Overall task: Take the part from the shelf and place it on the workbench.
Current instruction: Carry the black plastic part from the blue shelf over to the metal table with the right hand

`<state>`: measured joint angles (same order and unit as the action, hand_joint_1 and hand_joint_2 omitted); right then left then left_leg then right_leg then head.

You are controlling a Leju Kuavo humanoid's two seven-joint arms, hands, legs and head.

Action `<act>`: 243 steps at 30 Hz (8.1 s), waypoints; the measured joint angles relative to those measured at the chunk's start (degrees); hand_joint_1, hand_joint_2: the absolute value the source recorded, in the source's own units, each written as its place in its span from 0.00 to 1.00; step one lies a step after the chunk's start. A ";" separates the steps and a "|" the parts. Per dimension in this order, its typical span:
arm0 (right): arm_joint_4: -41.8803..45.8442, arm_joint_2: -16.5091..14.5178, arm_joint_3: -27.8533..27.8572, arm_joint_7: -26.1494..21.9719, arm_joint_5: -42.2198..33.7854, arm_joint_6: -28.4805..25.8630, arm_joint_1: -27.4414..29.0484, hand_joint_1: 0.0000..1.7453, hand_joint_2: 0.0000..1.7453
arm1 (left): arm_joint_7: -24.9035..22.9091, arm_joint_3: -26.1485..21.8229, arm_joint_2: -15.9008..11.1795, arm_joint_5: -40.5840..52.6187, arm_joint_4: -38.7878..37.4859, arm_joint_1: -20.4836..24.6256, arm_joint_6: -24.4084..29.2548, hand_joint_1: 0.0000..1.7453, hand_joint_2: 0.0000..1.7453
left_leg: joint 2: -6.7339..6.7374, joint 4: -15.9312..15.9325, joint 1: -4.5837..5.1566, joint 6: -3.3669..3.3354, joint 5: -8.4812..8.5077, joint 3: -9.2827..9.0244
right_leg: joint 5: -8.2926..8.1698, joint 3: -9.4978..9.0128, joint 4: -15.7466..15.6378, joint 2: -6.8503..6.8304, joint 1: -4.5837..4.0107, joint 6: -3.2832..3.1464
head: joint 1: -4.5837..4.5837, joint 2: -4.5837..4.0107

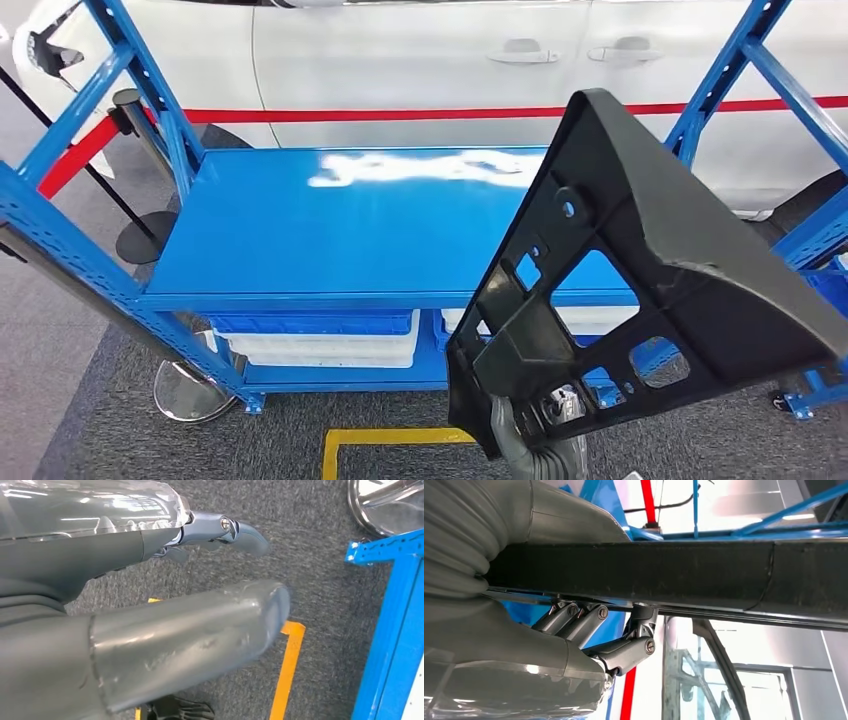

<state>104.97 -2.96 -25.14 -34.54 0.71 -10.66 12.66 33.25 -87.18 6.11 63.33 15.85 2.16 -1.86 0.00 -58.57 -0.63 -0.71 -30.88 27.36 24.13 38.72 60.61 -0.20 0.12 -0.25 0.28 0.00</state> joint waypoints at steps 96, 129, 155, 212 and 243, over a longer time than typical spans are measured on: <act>0.78 1.98 0.08 1.95 -6.34 -1.64 4.48 1.00 1.00 | 0.09 0.03 -2.46 3.13 0.62 -0.52 -3.02 0.00 0.00 | 2.42 2.38 -0.21 -0.58 2.83 1.38 | 10.13 1.50 13.44 0.66 0.57 1.37 | -0.50 0.00; 0.40 1.87 0.31 2.08 -6.25 -1.32 4.82 1.00 1.00 | 0.76 0.03 -2.48 3.37 1.26 -0.37 -3.57 0.00 0.00 | 3.83 1.21 0.03 -0.31 2.38 2.23 | 6.14 -1.22 7.68 -0.32 0.17 0.57 | -0.44 0.00; 0.55 1.67 1.22 2.02 -5.48 -1.81 5.61 1.00 1.00 | 1.04 0.03 -2.46 4.05 1.42 -0.30 -3.69 0.00 0.00 | 0.51 0.95 -0.21 -0.64 2.38 2.56 | 9.05 0.50 9.60 1.41 0.14 0.76 | -0.71 0.00; 1.51 0.69 3.60 1.96 -3.43 -0.72 7.64 1.00 1.00 | 1.78 0.05 -1.56 5.56 1.57 0.02 -4.17 0.00 0.00 | -3.24 -1.63 -0.96 0.75 1.41 3.91 | 3.87 -4.40 -0.40 7.36 0.22 0.54 | -0.20 0.00; 3.81 0.21 4.35 3.14 -1.70 -1.76 8.85 1.00 1.00 | 2.45 1.48 -1.13 7.29 1.57 0.64 -4.02 0.00 0.00 | -2.73 -1.51 -0.83 0.53 1.94 4.40 | 4.30 -4.68 -0.20 6.18 0.06 0.69 | -0.69 0.00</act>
<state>108.79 -2.75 -20.79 -31.40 -1.00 -12.43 21.51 35.70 -85.70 4.98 70.62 17.42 2.80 -5.88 -2.73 -60.08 -1.46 -0.18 -28.94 31.76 28.43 34.03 60.41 5.98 0.19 0.44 -0.41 0.00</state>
